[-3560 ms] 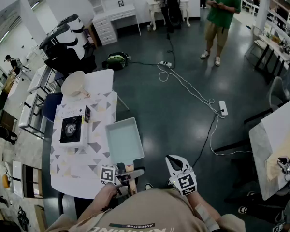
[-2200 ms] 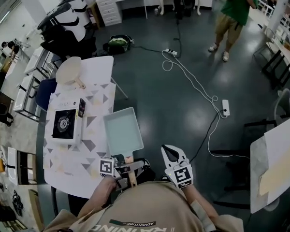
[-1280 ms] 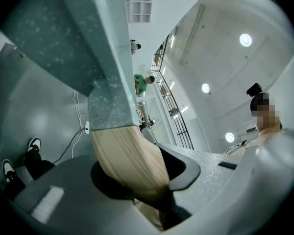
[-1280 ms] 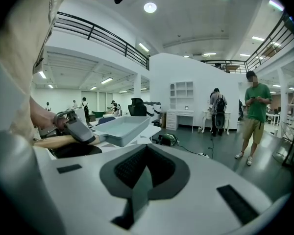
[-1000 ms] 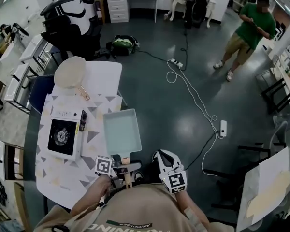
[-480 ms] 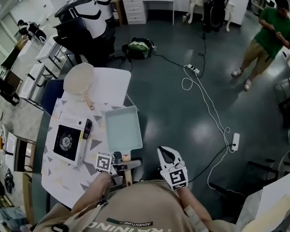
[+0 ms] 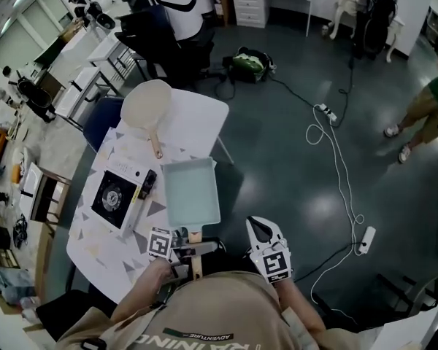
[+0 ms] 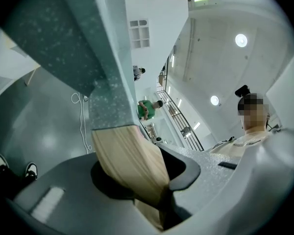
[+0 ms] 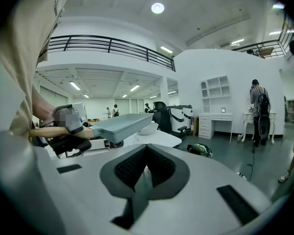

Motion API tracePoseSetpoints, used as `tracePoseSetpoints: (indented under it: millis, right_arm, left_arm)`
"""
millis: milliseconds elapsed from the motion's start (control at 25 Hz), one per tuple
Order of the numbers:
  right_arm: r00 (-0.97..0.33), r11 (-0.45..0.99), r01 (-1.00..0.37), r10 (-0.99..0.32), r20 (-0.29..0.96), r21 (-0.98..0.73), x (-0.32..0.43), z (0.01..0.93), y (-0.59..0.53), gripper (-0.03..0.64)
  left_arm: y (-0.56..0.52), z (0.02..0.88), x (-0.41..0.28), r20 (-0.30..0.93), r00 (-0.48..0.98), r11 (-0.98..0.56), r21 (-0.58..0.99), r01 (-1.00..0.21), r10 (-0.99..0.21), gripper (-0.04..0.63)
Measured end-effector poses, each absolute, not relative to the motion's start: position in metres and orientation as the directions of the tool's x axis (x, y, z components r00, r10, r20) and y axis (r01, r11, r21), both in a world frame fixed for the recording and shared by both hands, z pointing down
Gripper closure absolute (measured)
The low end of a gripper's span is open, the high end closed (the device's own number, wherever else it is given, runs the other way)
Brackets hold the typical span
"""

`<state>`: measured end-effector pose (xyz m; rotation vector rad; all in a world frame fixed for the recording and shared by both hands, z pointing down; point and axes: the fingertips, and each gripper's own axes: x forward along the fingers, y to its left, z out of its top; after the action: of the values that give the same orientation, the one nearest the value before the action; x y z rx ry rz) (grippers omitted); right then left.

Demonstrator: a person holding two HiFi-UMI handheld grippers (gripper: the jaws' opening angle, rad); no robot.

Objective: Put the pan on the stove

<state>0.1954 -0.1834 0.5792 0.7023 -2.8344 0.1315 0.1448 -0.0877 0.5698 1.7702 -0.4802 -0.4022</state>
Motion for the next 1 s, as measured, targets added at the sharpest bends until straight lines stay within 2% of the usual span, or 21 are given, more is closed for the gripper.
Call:
tracePoseSetpoints:
  millis: [520,840,1000]
  right_arm:
    - [-0.923,0.957,-0.289,-0.284,0.261,0.018,0.086,0.563,-0.226,0.618]
    - [-0.942,0.984,-0.173,-0.175,0.286,0.034,0.013,0.56,-0.229,0.618]
    - [-0.961,0.993,-0.116,-0.116,0.25,0.015,-0.02,0.571,-0.218,0.618]
  left_arm:
    - [-0.143,0.569,0.053,-0.074,0.725,-0.247,0.959,-0.136,-0.685,0.474]
    - [-0.143,0.57,-0.008,-0.074,0.642,-0.228,0.96,-0.16,-0.763,0.474]
    - [-0.134,0.578,-0.036,-0.039,0.585,-0.188,0.962,-0.198,-0.81,0.474]
